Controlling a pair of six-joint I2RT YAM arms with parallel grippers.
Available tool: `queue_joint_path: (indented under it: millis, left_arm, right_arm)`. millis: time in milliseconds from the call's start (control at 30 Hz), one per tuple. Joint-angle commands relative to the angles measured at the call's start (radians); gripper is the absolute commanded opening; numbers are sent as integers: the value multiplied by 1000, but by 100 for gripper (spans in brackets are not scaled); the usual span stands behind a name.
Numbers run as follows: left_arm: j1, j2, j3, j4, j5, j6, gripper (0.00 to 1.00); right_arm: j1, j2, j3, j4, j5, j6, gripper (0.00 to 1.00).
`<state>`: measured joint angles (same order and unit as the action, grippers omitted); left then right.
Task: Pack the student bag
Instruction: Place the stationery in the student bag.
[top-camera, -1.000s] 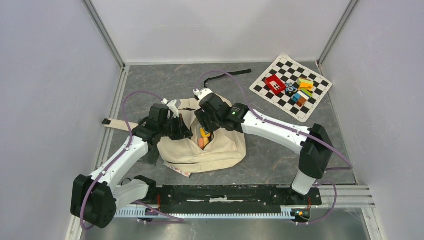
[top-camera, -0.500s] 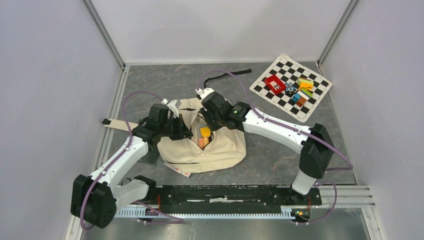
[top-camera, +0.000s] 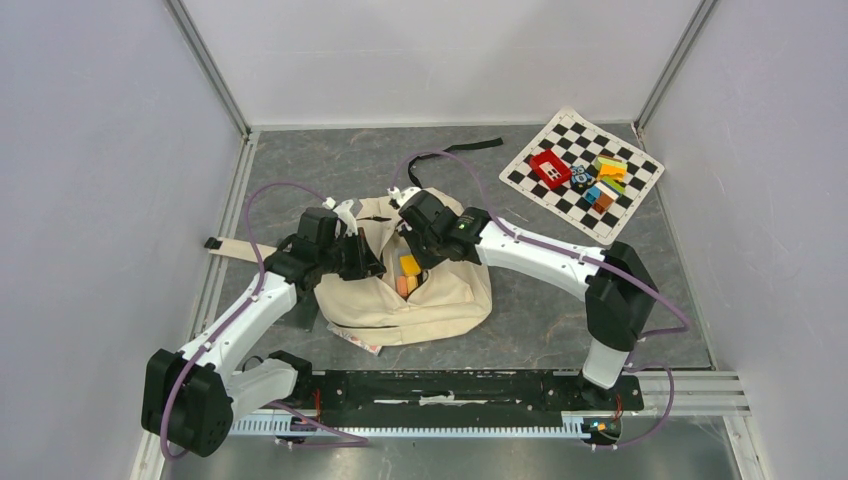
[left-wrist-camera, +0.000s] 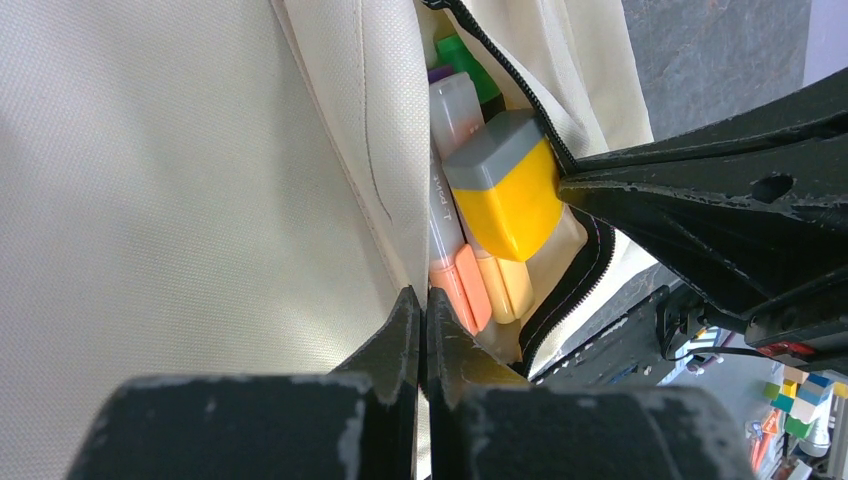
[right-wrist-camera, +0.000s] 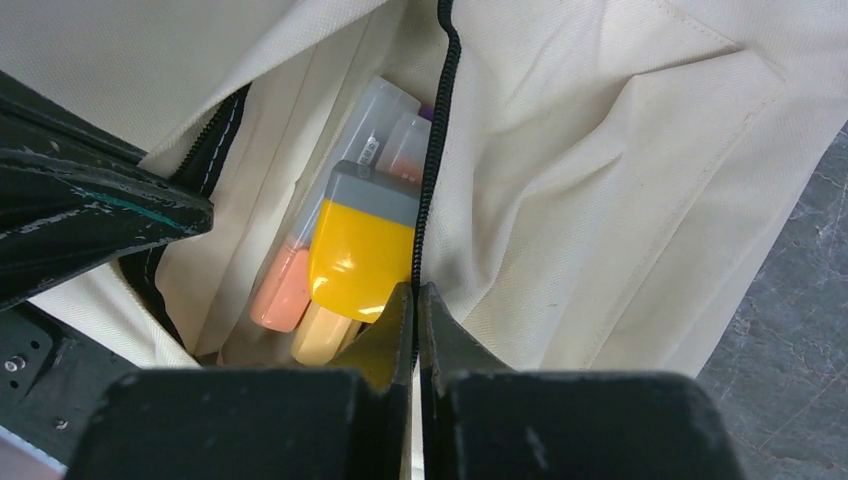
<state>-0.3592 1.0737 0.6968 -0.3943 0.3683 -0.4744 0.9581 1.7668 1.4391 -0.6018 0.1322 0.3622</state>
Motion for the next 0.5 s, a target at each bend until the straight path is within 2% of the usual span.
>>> queue_joint_path:
  millis: [0, 233, 467]
  left_arm:
    - [8, -25, 11, 34, 27, -14, 2]
    - [9, -27, 12, 36, 31, -16, 2]
    - [11, -22, 9, 40, 38, -19, 2]
  right_arm:
    - [1, -25, 39, -2, 1, -1, 0]
    - [7, -73, 81, 8, 13, 2, 0]
    - [42, -29, 76, 56, -50, 24, 0]
